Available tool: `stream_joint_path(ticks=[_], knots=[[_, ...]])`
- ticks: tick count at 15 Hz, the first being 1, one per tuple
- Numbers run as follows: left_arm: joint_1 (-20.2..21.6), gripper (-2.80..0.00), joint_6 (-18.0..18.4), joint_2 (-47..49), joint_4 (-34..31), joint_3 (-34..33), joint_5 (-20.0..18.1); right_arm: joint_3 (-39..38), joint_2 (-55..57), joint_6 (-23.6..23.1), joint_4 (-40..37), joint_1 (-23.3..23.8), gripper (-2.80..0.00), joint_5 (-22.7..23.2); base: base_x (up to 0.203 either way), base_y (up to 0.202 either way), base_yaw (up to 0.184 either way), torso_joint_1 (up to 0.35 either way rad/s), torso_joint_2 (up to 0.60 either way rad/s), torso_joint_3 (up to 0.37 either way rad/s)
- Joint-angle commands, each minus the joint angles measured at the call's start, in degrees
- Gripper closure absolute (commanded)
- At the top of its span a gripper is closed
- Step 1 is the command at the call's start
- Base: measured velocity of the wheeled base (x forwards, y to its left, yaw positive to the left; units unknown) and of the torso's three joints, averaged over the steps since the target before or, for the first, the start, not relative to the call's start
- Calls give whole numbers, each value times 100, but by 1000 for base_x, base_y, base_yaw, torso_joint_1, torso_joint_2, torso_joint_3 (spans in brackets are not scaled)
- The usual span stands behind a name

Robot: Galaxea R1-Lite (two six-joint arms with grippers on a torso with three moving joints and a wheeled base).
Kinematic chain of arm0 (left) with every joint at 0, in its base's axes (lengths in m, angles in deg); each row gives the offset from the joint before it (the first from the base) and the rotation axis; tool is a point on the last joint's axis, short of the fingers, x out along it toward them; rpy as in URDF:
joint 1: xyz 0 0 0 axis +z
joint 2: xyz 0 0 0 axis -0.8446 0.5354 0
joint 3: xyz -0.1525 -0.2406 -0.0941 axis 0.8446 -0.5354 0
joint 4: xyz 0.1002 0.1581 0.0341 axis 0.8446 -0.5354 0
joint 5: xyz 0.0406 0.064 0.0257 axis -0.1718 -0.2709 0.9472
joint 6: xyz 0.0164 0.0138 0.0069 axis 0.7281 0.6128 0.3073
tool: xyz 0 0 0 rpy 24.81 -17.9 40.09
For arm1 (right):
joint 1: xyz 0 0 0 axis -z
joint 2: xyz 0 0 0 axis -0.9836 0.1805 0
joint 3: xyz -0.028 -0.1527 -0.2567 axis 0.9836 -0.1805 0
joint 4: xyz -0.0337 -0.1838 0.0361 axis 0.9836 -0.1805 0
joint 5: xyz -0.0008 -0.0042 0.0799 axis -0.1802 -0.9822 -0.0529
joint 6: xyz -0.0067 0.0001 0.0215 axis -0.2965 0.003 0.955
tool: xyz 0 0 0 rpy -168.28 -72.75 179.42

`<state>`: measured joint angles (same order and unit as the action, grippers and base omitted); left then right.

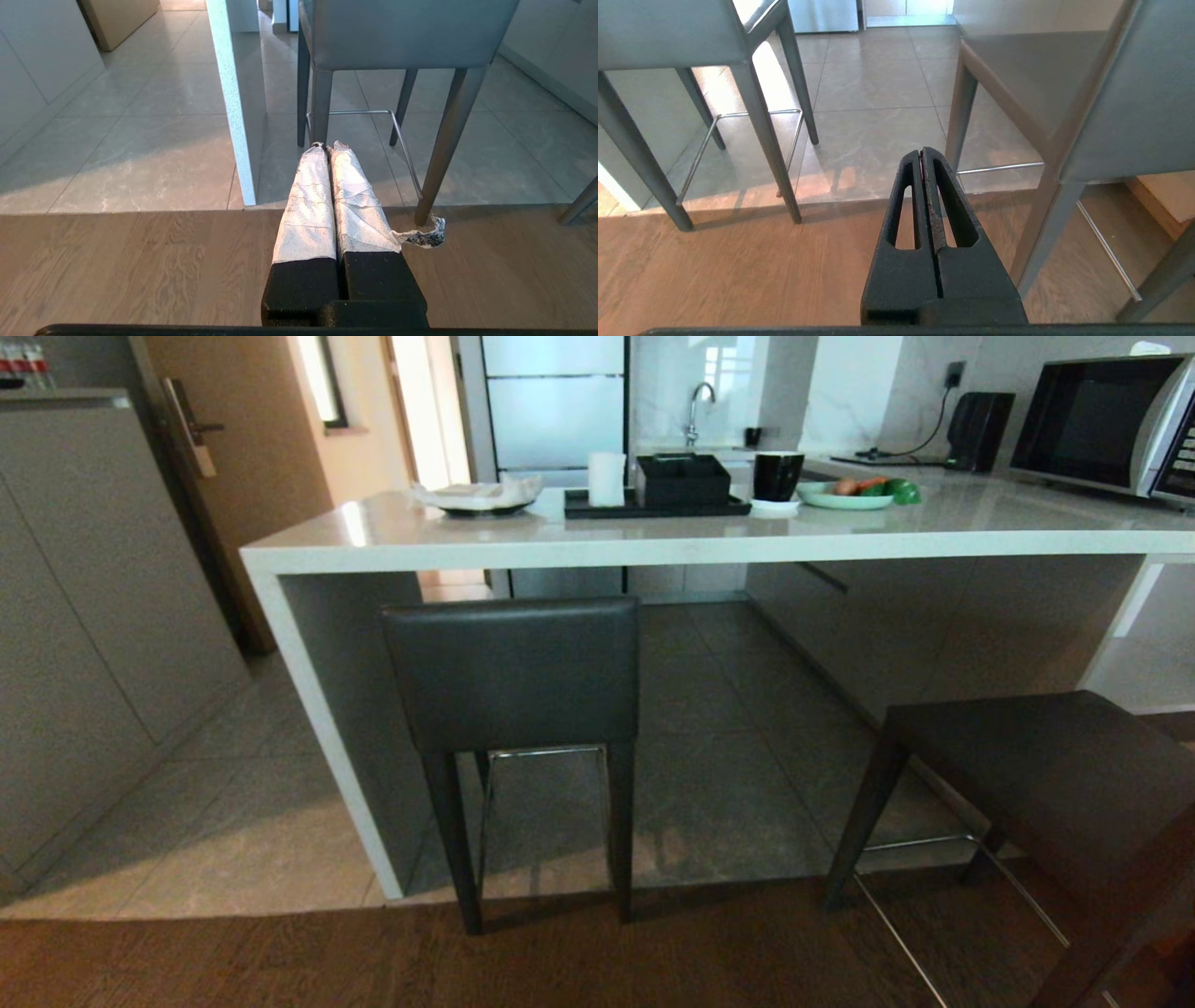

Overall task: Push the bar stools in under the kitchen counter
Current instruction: Push the gray chair back under the dining table

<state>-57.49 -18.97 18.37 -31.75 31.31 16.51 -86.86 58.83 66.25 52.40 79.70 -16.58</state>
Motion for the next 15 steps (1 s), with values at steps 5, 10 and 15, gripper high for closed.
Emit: stream_joint_path(ticks=[5, 10, 15], knots=[[4, 0, 6, 8, 0, 0, -2, 0, 0, 0, -1, -1, 0, 3, 0, -96, 4, 1, 2, 2], [4, 0, 6, 8, 0, 0, -2, 0, 0, -9, -1, -1, 0, 3, 0, -196, 1, 2, 4, 4], [-5, 0, 6, 13, 0, 0, -6, 0, 0, -9, -1, -1, 0, 3, 0, -195, 2, 2, 3, 2]])
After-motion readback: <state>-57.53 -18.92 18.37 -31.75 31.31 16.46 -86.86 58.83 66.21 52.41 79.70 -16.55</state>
